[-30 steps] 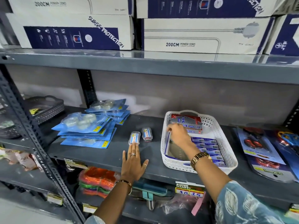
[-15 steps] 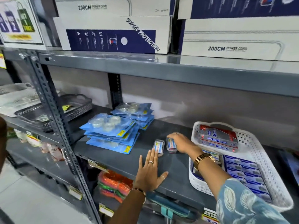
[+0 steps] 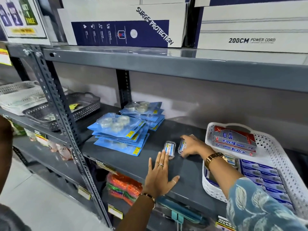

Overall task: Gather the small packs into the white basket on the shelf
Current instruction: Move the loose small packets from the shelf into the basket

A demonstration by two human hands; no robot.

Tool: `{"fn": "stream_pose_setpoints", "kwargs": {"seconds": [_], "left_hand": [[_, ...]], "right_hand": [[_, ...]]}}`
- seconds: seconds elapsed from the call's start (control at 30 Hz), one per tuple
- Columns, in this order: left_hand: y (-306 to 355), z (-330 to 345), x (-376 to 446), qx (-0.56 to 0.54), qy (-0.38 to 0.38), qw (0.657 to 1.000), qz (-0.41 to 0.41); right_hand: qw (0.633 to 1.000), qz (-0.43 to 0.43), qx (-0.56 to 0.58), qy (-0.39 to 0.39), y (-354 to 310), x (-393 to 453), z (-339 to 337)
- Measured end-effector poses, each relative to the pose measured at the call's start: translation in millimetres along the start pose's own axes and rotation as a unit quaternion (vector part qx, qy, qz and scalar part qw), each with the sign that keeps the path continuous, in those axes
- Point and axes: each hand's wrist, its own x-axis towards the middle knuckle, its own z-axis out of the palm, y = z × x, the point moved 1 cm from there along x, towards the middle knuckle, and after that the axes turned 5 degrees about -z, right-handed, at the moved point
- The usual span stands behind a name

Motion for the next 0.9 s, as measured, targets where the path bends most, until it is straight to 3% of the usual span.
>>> {"fn": "stream_pose_setpoints", "kwargs": {"seconds": [0.23,0.47,0.67,0.9], "left_hand": [[-1.3,3.0,0.3,0.028,0.002,1.000,-0.006],[8.0,-1.5,-4.0,0.051,0.000,0.999,-0.013],[32.5,-4.6,-10.9,0.079,-0.004,0.997,0.007],[59.0,3.0,-19.2,0.051,-0.016,0.999,-0.006]], "right_hand": [[0.986,-0.013,0.065,0.153,-3.3,-23.7,-18.9],[0.957,0.067,0.106,0.260,12.4,-73.5,-36.7],[0.945,0.138,0.117,0.274,37.7,-117.5,-36.4],[0.939,0.233,0.099,0.234,54.3,-145.7,-12.8]]}}
